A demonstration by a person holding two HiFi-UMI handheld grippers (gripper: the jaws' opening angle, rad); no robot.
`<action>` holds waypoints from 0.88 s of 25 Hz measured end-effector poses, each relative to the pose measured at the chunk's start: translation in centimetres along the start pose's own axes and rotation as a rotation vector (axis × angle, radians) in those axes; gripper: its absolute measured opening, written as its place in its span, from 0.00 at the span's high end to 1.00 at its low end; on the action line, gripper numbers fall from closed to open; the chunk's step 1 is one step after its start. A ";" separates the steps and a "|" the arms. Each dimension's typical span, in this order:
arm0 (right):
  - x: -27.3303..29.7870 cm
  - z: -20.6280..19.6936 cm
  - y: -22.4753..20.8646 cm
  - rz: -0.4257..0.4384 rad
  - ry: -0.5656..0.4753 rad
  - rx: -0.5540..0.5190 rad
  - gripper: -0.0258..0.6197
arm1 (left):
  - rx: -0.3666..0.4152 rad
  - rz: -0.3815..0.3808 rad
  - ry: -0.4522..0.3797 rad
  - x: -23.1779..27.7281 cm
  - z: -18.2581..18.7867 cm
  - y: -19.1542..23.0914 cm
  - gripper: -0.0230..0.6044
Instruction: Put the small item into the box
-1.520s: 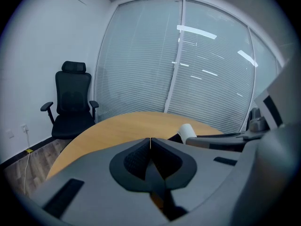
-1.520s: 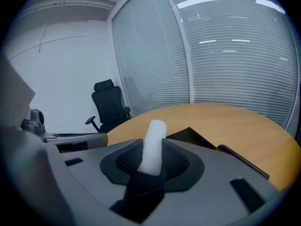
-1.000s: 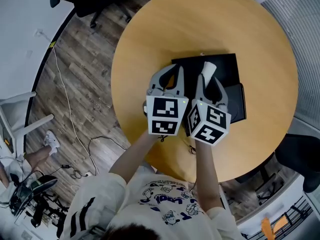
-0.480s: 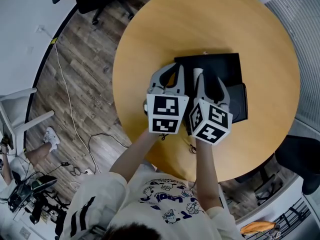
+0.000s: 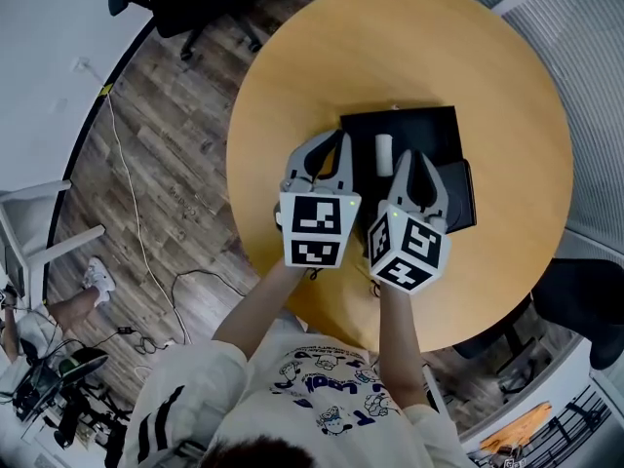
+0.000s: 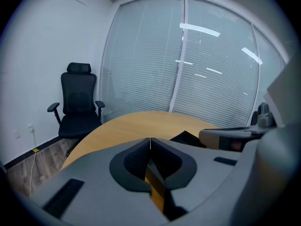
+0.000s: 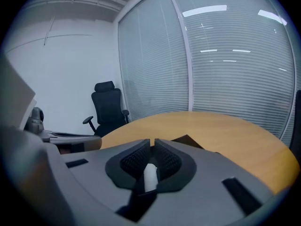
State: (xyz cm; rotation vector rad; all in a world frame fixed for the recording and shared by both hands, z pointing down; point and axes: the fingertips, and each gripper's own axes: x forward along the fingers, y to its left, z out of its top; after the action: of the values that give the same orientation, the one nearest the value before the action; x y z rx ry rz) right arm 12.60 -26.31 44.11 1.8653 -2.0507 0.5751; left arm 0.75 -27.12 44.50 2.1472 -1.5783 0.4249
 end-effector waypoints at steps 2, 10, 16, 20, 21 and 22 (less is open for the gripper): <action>-0.8 0.6 0.1 -0.008 -0.019 -0.005 0.89 | 0.008 -0.007 -0.018 -0.8 0.7 -0.2 0.93; -4.9 2.6 1.7 -0.023 -0.074 -0.014 0.89 | 0.029 -0.044 -0.078 -5.0 3.0 -1.1 0.93; -8.1 3.9 3.0 -0.041 -0.122 -0.017 0.89 | 0.050 -0.071 -0.131 -8.4 4.6 -1.7 0.93; -10.3 4.5 3.7 -0.049 -0.144 -0.021 0.89 | 0.060 -0.078 -0.149 -10.7 5.1 -1.7 0.93; -11.0 4.6 3.8 -0.052 -0.147 -0.022 0.89 | 0.059 -0.078 -0.153 -11.4 5.1 -1.7 0.93; -11.6 4.7 3.9 -0.057 -0.151 -0.023 0.89 | 0.058 -0.080 -0.158 -12.0 5.2 -1.6 0.93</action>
State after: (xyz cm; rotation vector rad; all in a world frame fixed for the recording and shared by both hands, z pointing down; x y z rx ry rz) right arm 10.13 -18.20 34.10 2.0017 -2.0795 0.4057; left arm -1.38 -19.59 33.88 2.3296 -1.5738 0.2847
